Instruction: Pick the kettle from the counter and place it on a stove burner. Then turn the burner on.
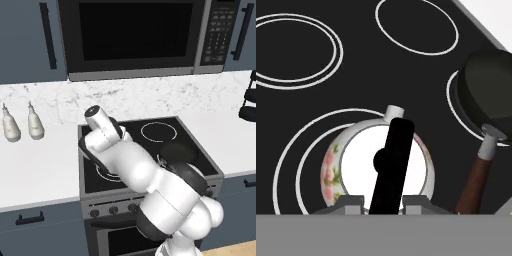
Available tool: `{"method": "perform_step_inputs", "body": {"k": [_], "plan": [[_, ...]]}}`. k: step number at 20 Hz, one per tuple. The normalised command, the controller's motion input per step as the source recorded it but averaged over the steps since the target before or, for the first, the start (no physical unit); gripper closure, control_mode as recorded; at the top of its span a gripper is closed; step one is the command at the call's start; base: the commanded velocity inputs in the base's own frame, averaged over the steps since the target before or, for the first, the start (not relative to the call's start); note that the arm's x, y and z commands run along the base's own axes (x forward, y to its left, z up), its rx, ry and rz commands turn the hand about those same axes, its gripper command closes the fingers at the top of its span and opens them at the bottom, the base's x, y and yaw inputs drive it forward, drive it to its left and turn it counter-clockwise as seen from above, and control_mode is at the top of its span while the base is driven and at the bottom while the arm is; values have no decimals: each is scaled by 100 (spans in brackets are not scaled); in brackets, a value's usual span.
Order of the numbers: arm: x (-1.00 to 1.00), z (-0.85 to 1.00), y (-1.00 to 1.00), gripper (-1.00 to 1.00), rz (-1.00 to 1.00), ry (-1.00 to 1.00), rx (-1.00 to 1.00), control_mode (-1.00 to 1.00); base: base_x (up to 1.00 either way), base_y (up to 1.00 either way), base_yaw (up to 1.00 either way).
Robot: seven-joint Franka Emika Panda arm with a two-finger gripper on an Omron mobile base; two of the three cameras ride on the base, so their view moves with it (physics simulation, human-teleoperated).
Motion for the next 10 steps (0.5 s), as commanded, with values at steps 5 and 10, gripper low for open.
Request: {"method": "perform_step_inputs", "body": {"k": [5,10], "plan": [[0,-2,1,100,0,0,0,-100,0,0,0],[0,0,28,100,0,0,3,-100,0,0,0]]}}
